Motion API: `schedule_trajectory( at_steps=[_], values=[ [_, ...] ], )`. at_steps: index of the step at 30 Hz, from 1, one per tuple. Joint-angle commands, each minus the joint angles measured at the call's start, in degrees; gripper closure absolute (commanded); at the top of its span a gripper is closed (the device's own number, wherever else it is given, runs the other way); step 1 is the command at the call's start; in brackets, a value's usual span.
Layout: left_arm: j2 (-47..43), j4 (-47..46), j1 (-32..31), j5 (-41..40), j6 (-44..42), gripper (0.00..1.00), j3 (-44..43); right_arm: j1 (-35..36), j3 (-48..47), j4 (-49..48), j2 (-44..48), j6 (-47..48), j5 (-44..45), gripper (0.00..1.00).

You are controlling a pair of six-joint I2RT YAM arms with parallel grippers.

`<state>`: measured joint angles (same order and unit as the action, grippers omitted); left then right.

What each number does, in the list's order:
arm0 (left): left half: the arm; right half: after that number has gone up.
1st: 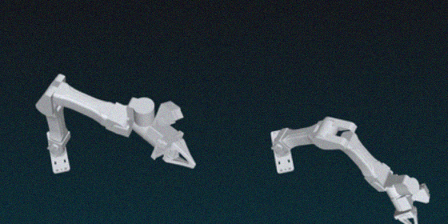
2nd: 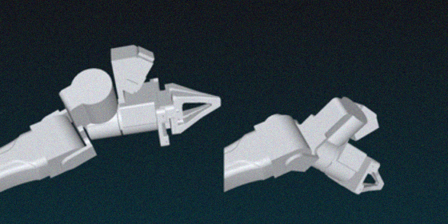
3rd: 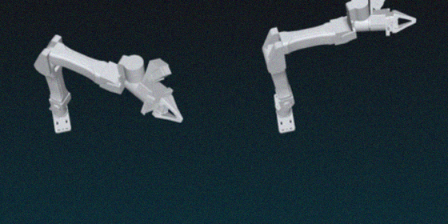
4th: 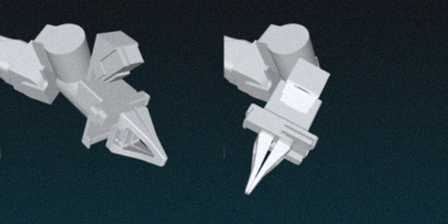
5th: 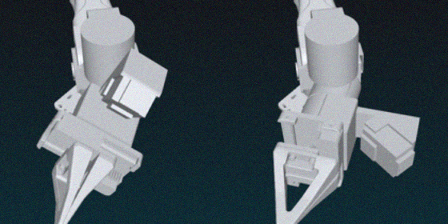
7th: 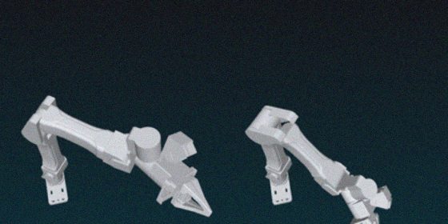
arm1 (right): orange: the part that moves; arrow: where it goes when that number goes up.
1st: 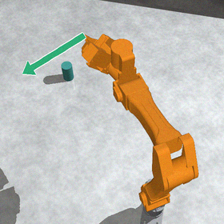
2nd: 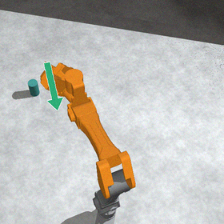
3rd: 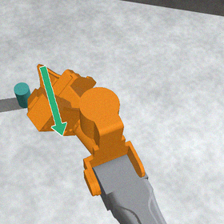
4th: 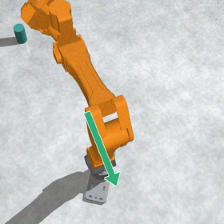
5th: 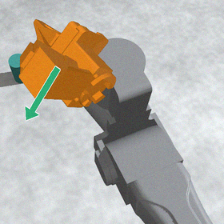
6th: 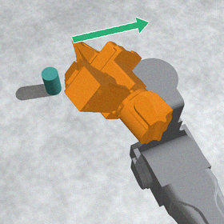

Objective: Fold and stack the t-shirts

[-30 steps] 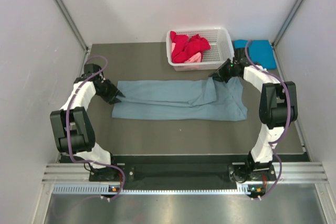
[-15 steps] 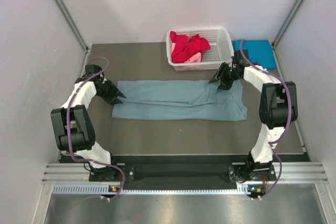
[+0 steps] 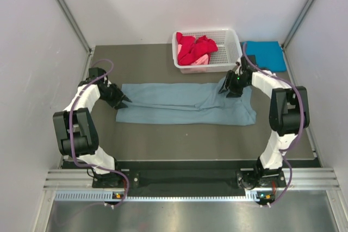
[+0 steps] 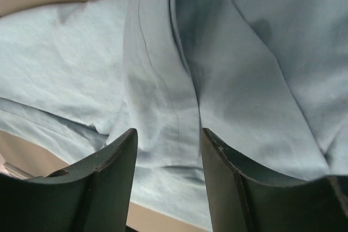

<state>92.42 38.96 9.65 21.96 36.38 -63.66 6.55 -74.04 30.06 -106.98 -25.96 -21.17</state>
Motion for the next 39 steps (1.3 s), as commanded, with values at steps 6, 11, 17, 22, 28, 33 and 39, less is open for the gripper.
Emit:
schedule_trajectory(
  at_steps=[6,11,17,22,28,33,39],
  values=[
    [-2.1,-1.5,0.2,1.4,-2.3,0.6,0.7,1.1,5.8,3.3,9.2,-2.1,-0.7,0.5],
    [-2.5,-1.3,0.1,2.0,-2.6,0.6,1.4,2.3,9.9,-1.1,9.7,-5.2,-1.1,0.58],
    [-3.1,-0.2,0.1,1.9,-3.7,0.6,1.3,2.3,11.3,-4.3,8.1,-5.9,-1.2,0.62],
    [-3.1,0.1,0.1,2.0,-4.0,0.6,1.1,2.3,10.8,-5.7,6.4,-6.7,-1.1,0.63],
    [-2.6,0.2,0.1,2.1,-4.2,0.6,0.6,2.3,10.8,-4.8,5.6,-6.2,0.9,0.62],
    [-1.7,-0.1,0.1,2.3,-4.2,0.6,0.5,2.4,10.2,-4.5,5.0,-5.7,1.7,0.61],
    [-0.8,-0.1,0.1,2.6,-4.3,0.6,-0.2,2.3,9.4,-4.1,3.4,-5.2,2.0,0.61]
  ],
)
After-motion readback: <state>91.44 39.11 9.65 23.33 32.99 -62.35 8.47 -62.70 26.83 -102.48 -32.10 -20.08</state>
